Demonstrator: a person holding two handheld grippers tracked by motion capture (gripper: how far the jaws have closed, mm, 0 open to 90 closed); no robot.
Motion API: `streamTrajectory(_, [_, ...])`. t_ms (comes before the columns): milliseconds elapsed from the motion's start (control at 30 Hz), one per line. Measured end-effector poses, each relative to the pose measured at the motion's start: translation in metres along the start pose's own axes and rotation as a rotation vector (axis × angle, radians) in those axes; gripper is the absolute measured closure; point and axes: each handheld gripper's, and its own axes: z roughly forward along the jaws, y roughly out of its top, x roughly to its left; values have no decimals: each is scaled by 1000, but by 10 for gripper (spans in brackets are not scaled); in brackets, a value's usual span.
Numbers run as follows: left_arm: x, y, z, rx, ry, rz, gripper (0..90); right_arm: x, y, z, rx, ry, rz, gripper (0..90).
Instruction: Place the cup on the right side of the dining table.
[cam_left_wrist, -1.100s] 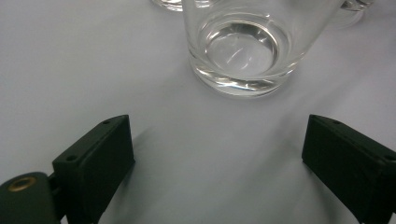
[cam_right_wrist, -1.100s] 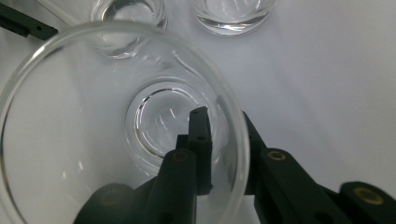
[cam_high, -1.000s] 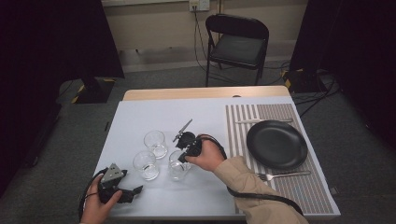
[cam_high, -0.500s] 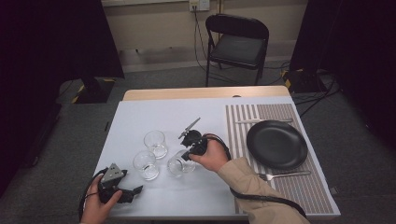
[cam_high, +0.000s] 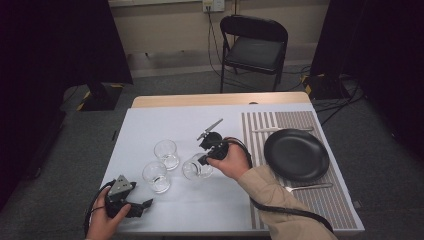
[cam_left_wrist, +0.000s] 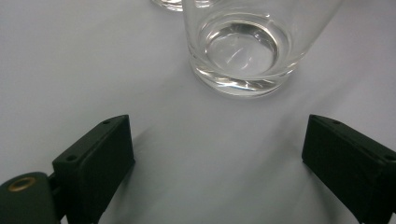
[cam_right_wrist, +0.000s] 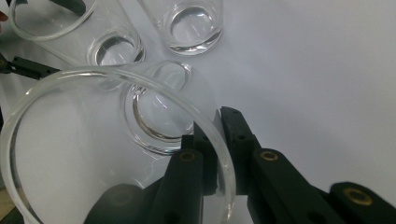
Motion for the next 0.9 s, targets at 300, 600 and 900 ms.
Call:
streamTrajectory(300, [0,0,0,-3,-1,-2,81,-8,-3,-11,2,-12,17,855])
streamTrajectory(600, [0,0,0,-4,-2,-4,81,-14,-10,-21,1,-27,32,854])
streamTrajectory(900, [0,0,0,-3,-1,-3,81,-21,-15,-32,-12,-43,51,854])
